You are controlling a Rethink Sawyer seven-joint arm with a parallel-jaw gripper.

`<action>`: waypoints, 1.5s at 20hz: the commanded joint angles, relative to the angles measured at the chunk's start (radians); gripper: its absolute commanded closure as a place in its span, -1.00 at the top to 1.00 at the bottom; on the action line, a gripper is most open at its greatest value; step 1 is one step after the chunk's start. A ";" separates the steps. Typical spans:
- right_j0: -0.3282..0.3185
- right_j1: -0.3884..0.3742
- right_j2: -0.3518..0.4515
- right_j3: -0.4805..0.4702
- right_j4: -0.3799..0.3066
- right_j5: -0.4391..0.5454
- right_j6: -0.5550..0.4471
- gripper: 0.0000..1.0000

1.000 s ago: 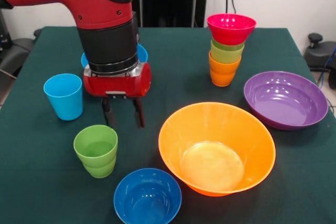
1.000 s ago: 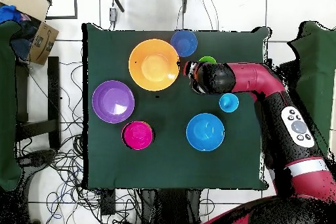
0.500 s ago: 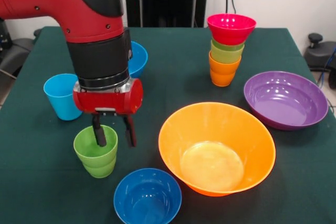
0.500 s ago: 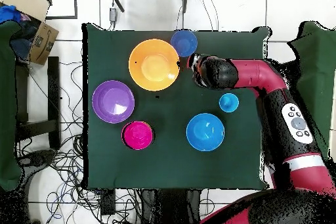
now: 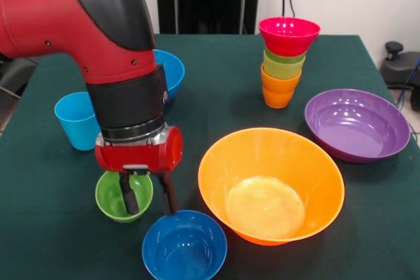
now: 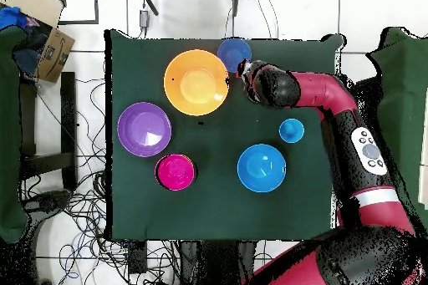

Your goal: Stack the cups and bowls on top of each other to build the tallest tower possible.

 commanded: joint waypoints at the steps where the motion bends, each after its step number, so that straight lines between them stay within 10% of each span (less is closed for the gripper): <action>1: -0.007 0.089 0.016 -0.060 -0.097 -0.055 -0.319 1.00; 13: -0.003 0.063 -0.037 -0.047 -0.091 0.010 -0.323 1.00; 30: 0.013 -0.042 -0.120 -0.030 -0.069 0.353 -0.424 1.00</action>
